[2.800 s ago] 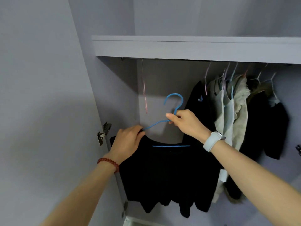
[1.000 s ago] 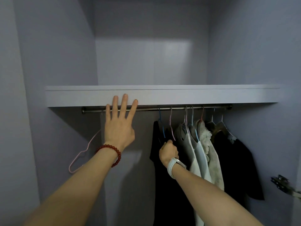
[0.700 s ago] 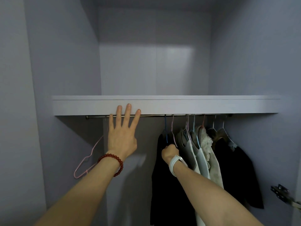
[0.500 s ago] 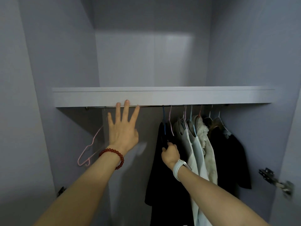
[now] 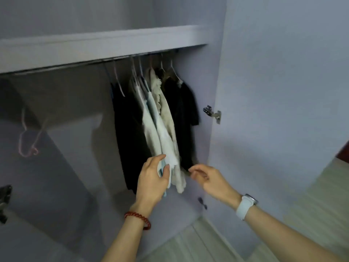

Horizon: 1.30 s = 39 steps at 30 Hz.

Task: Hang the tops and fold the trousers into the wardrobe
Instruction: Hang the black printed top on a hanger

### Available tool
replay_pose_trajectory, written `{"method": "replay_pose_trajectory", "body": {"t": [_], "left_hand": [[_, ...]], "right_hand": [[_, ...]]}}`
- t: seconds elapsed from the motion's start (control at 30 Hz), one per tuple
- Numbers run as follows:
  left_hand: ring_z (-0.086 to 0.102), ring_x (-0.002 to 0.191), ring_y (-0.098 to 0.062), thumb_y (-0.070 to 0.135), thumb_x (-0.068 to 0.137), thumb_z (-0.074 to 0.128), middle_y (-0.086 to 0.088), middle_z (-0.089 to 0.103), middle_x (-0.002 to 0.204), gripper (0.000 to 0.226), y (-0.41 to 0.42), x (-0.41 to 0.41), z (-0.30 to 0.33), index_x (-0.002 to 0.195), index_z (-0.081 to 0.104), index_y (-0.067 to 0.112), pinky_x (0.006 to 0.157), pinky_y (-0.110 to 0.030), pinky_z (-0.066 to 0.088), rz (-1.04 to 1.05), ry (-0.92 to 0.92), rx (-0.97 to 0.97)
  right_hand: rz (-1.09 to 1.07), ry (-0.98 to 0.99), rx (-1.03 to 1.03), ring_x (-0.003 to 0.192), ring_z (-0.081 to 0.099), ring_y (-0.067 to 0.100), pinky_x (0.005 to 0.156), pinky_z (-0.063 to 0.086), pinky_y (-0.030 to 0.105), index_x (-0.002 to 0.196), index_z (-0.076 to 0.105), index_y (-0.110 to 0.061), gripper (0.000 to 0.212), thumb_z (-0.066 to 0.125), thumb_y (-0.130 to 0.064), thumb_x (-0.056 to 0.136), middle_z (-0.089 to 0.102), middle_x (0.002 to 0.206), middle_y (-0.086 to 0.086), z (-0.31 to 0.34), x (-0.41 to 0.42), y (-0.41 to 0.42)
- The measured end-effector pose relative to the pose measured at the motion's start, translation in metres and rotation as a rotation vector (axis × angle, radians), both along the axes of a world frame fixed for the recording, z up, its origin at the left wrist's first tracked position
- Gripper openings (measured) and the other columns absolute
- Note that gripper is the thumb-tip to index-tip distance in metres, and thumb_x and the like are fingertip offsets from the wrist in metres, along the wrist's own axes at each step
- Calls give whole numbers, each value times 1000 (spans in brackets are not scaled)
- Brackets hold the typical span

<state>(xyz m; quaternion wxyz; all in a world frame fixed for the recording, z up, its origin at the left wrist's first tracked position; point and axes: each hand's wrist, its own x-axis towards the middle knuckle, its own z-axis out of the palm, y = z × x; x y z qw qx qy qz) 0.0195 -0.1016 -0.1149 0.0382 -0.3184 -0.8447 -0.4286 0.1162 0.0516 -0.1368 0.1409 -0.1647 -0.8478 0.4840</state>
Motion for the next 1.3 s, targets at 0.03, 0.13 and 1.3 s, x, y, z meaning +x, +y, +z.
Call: {"method": "replay_pose_trajectory", "body": {"t": [0.03, 0.13, 1.3], "left_hand": [[55, 111, -21, 14, 90, 57, -4, 58, 118, 31, 17, 19, -13, 121, 59, 11, 94, -21, 40, -55, -50, -11], [59, 103, -24, 8, 88, 59, -8, 62, 113, 27, 72, 92, -52, 115, 63, 7, 89, -18, 39, -264, -150, -82], [47, 119, -17, 23, 89, 60, -1, 43, 136, 49, 401, 708, -234, 134, 40, 21, 97, -29, 42, -1214, -688, -843]], "right_hand": [[-34, -49, -10, 73, 60, -2, 71, 43, 4, 100, 65, -12, 19, 49, -3, 93, 64, 86, -5, -13, 30, 10], [-187, -195, -79, 68, 59, 0, 70, 43, 7, 102, 65, -2, 22, 45, -1, 92, 64, 81, -2, -51, 133, 42], [-1656, -162, -853, 85, 59, 22, 70, 47, 26, 106, 55, -15, 26, 49, 2, 86, 60, 91, 5, -221, 811, 197]]}}
